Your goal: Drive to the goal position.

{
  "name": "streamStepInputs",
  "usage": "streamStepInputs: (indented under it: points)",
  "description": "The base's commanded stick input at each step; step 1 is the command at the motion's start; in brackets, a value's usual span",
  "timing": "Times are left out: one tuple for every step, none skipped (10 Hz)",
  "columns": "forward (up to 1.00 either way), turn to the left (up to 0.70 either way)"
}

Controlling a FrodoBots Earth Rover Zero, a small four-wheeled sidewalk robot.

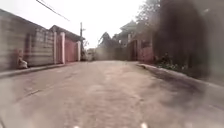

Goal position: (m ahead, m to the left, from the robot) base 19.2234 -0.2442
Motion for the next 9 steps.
streamStepInputs:
  points:
    - [0.70,0.00]
    - [0.70,0.00]
    - [0.70,0.00]
    - [0.70,0.00]
    - [0.70,0.00]
    - [0.70,0.00]
    - [0.70,0.00]
    - [0.70,0.00]
    - [0.70,0.00]
